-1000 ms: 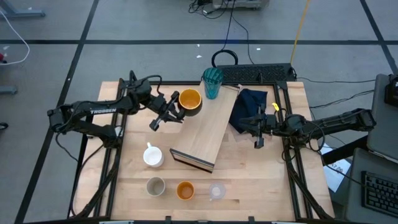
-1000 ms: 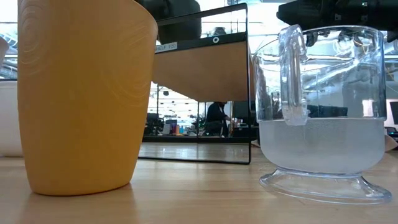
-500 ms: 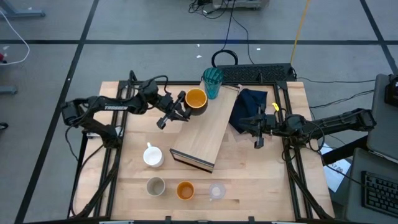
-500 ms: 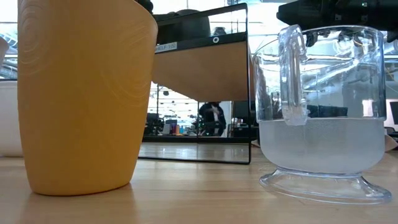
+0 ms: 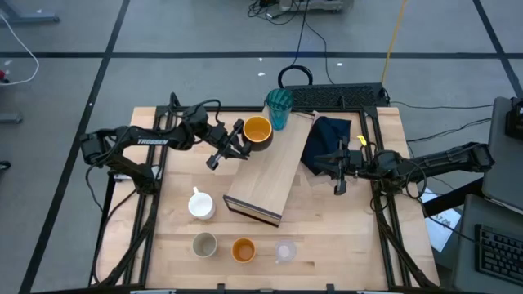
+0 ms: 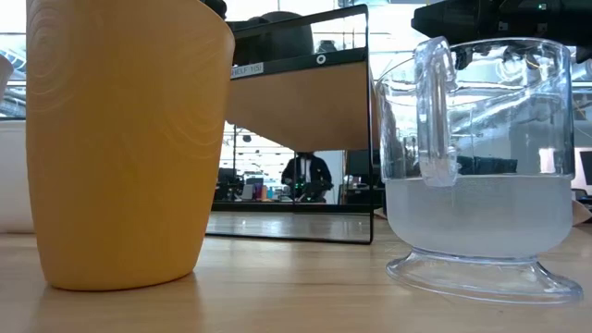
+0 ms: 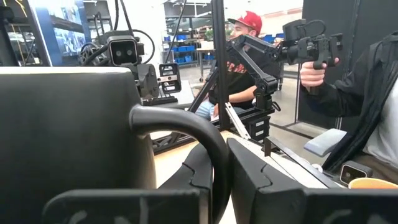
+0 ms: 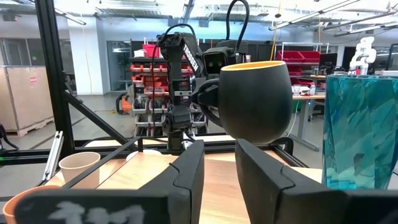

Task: Stack small to large cups/mugs on shelf
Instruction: Put the black mug on the shelf

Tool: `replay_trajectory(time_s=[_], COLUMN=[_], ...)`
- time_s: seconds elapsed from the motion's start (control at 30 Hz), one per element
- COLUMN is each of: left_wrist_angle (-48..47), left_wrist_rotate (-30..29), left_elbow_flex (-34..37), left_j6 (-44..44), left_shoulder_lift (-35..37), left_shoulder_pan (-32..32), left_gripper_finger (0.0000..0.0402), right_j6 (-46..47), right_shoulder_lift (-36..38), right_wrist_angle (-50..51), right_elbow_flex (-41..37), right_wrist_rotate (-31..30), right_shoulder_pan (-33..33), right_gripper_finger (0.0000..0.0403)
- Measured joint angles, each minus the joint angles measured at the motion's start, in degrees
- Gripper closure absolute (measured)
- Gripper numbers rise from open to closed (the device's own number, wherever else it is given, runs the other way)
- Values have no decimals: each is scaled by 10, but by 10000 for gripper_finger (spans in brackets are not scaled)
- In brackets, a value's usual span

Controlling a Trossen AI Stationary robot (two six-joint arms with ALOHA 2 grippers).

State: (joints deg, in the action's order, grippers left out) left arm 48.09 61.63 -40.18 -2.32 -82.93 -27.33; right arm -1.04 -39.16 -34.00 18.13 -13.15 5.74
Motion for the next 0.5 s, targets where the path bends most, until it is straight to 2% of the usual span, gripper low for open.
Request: replay_trajectory(time_s=[0.5], left_wrist_angle=[-4], left_wrist_rotate=[-6], left_elbow_flex=[0], left_j6=[-7], left_shoulder_lift=[-4], left_shoulder_pan=[1], left_gripper_finger=[377], right_j6=[4], right_shoulder_lift=[0], right_wrist_angle=[0], right_elbow_flex=[0], right_wrist_rotate=[0], right_shoulder_pan=[0], right_gripper_finger=[319])
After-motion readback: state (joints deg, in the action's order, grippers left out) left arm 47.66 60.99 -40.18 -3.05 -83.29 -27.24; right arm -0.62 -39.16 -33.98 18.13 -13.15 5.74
